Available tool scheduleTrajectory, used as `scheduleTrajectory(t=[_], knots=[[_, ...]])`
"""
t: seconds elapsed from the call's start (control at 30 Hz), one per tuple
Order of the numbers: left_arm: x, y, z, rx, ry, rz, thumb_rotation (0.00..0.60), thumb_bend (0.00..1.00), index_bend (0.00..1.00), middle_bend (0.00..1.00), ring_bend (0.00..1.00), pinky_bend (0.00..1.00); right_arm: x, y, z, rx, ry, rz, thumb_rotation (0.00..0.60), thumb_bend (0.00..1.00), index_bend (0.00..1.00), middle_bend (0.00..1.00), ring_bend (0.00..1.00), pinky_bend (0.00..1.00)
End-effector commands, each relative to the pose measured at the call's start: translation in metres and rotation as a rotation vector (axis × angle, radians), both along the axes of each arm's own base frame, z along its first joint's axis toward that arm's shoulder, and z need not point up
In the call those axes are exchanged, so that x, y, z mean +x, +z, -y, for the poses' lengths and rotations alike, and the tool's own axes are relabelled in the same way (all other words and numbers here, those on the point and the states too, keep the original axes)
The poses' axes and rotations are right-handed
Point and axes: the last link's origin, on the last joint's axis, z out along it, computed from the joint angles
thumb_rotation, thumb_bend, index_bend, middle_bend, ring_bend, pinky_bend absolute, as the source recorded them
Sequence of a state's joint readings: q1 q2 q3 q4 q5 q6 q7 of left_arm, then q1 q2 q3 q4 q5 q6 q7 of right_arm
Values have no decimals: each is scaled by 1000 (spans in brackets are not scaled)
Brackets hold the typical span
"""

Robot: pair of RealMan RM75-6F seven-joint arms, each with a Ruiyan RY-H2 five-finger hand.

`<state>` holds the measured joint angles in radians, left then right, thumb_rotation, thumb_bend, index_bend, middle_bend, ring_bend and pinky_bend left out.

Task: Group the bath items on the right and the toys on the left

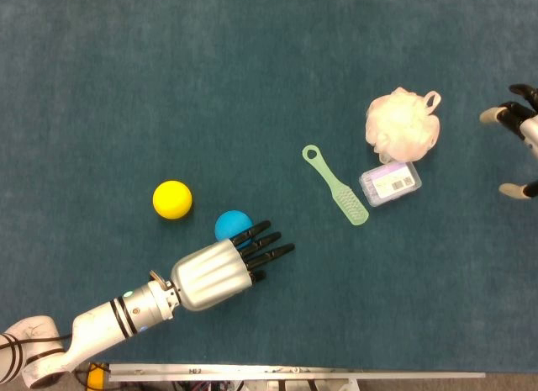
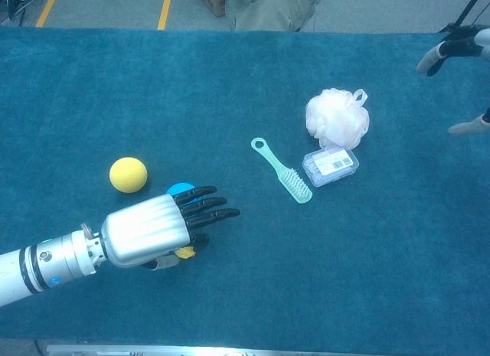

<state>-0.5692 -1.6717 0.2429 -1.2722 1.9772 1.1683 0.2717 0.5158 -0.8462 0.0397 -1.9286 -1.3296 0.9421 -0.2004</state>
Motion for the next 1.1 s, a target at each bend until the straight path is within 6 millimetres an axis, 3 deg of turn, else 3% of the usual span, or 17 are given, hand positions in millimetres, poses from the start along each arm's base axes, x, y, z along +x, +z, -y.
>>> scheduleTrajectory(t=[0.03,1.1], knots=[[0,-1,0,-1,3,1,600,241,477,22,0,17,0,0,0,0,0,1,533,0,258,314,96,165],[3,4,-4,-7,29,14,600,265,536,52,0,17,0,1,-2,-1,2,14,533,0,258,314,96,165]])
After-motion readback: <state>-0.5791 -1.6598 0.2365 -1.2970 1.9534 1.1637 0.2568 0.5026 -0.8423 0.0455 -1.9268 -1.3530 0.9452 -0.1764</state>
